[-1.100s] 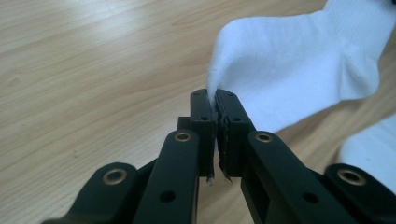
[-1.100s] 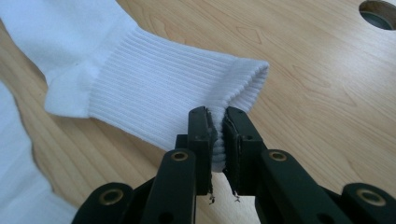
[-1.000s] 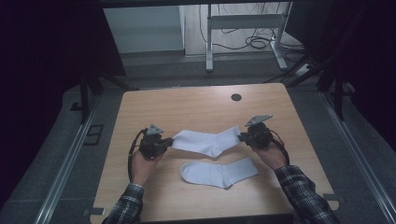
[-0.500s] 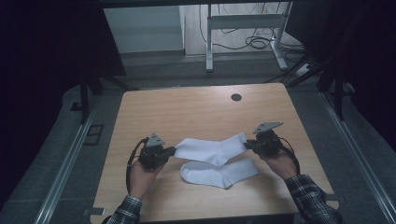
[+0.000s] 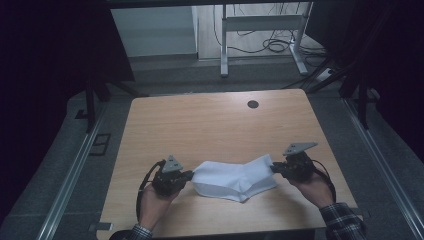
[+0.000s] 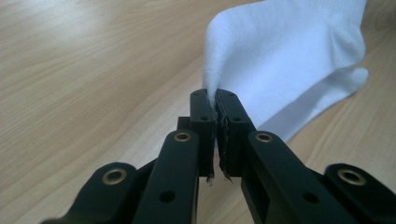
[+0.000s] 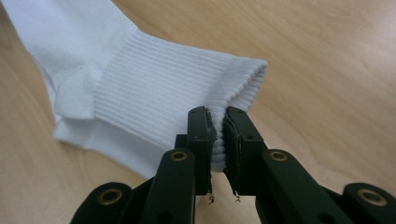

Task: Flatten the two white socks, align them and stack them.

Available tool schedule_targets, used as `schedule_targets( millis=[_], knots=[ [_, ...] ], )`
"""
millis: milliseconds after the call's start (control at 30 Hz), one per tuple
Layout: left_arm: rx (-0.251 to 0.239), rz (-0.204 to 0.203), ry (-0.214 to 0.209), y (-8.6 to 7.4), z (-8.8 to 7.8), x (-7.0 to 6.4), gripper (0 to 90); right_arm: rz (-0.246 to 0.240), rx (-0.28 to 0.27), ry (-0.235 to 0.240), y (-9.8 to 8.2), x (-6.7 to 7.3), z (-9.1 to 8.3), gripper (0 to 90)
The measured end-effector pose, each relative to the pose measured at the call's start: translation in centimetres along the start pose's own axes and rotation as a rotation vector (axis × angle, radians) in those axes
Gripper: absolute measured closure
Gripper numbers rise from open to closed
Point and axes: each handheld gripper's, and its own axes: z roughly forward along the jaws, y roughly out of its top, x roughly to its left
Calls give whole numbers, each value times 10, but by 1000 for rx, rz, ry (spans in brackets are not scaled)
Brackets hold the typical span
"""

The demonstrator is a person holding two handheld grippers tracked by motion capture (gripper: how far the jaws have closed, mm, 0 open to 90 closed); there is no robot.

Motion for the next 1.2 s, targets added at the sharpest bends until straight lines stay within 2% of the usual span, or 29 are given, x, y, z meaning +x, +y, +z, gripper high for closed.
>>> schedule_targets(
  millis=[200, 467, 500, 633, 700, 767, 833, 933, 1067, 1133, 1200],
  knots=[
    [38, 25, 4, -3, 1, -10, 859, 7, 26, 20, -10, 4, -6, 800],
    [142, 72, 75, -5, 20, -15, 838, -15, 107, 32, -13, 10, 9, 793],
    [164, 79, 84, -5, 24, -16, 815, -18, 119, 29, -14, 11, 12, 788],
    [216, 93, 105, -9, 34, -15, 587, -37, 161, 17, -15, 12, 20, 732],
    [201, 79, 105, -9, 33, -14, 501, -38, 151, 9, -15, 12, 20, 675],
    [156, 48, 86, -7, 29, -13, 443, -34, 126, 3, -14, 10, 17, 642],
    [126, 23, 84, -6, 26, -10, 398, -20, 102, -13, -14, 8, 13, 596],
    [116, 9, 96, -5, 26, -6, 390, 4, 83, -17, -15, 3, 12, 578],
    [90, -31, 113, 1, 32, 0, 400, 4, 92, -19, -15, 1, 15, 559],
    [107, -35, 118, 3, 38, 1, 411, 1, 95, -23, -15, 1, 17, 553],
    [160, -10, 132, 3, 47, 0, 411, -3, 99, -24, -15, 2, 19, 550]
  ],
)
